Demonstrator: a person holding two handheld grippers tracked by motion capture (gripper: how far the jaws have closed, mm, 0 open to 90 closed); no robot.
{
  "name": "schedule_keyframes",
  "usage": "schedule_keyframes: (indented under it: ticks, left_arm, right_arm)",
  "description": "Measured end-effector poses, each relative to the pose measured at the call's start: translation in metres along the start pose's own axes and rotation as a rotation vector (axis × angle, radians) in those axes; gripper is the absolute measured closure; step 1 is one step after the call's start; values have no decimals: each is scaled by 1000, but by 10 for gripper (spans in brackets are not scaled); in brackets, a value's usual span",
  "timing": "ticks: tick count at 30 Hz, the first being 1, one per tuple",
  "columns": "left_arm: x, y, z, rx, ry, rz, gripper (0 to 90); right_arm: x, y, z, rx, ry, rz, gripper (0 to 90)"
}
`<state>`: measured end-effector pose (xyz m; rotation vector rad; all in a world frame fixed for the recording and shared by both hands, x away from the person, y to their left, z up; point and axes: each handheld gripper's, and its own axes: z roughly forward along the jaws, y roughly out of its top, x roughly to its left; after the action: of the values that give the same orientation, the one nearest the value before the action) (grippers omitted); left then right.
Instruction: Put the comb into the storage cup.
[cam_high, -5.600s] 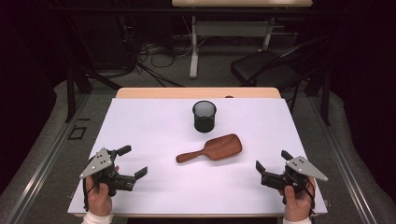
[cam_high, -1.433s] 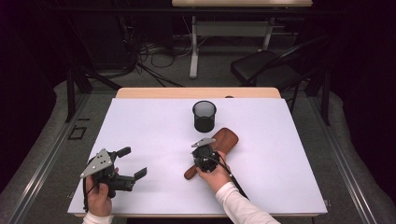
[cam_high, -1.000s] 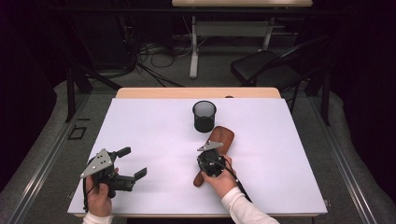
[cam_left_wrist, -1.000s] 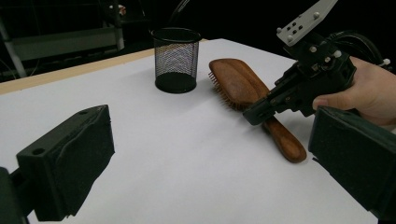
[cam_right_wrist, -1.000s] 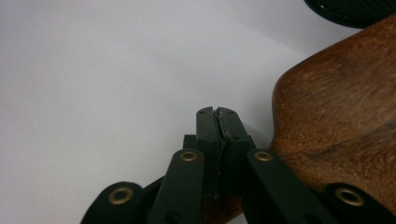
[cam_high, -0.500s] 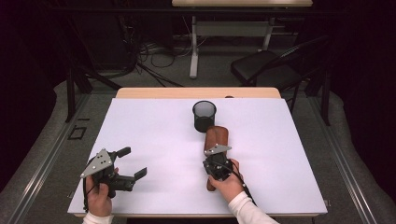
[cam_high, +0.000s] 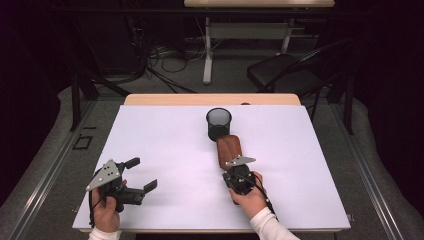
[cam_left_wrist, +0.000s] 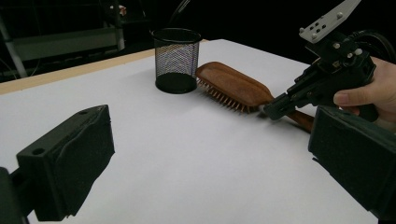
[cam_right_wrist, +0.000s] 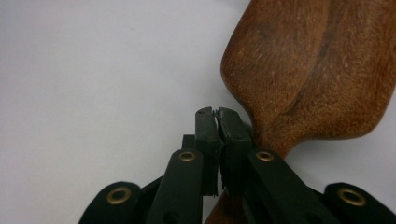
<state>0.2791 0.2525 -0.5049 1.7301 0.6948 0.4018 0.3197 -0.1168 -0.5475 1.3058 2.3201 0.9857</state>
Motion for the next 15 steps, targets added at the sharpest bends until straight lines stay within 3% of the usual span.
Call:
schedule_keyframes:
  ticks: [15]
  left_arm:
    - [0,0,0,1,0,1,3]
  right_arm:
    - [-16,-8,-11,-11,-4,30,870]
